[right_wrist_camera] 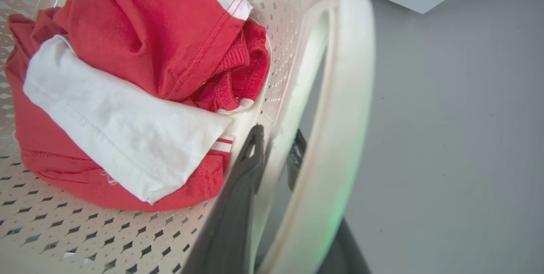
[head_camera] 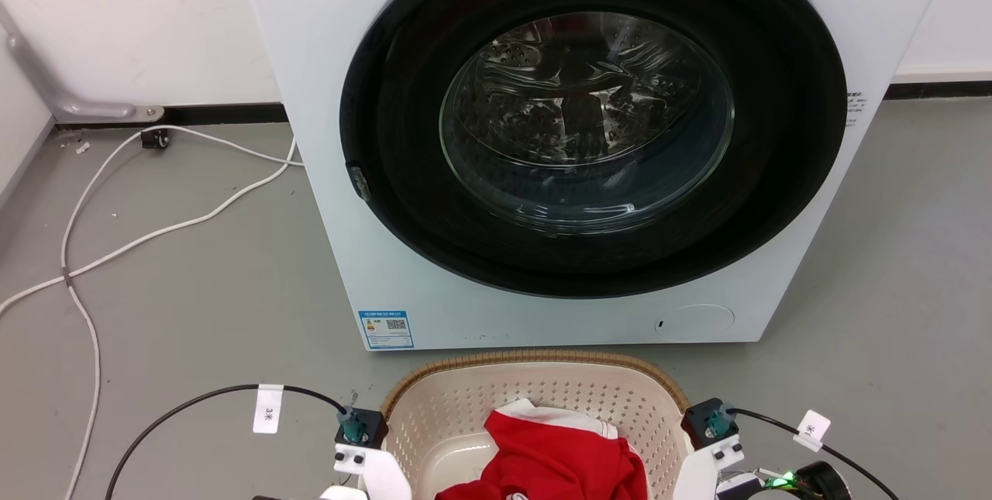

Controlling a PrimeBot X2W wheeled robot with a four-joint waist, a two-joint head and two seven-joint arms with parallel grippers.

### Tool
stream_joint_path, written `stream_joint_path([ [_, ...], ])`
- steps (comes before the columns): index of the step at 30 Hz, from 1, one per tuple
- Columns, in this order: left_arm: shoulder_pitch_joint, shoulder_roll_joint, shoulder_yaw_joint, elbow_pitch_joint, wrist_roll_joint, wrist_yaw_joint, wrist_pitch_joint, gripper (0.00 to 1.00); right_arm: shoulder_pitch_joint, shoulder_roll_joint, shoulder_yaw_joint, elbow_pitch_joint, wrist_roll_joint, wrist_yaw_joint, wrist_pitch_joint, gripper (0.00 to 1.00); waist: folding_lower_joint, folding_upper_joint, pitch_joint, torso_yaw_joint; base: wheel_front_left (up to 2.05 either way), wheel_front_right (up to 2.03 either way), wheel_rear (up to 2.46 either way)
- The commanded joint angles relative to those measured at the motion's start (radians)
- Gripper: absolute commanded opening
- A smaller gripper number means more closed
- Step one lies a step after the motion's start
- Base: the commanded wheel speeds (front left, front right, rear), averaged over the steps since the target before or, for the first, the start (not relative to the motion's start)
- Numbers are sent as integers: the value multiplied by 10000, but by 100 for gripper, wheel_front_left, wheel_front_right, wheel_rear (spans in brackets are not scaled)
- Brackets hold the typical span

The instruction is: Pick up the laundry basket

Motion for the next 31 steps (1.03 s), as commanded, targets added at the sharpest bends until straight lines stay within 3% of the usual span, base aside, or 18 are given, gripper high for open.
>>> stream_joint_path([
  [1,-231,-21,-87,-75,-59,-88,-90,0,-137,73,109,-7,9,115,-22,0,0,0,12,4,0,0,0],
  [31,-414,62,-1007,40,-937,-89,-245,0,-282,73,494,131,401,115,-99,0,0,0,66,-24,0,0,0],
])
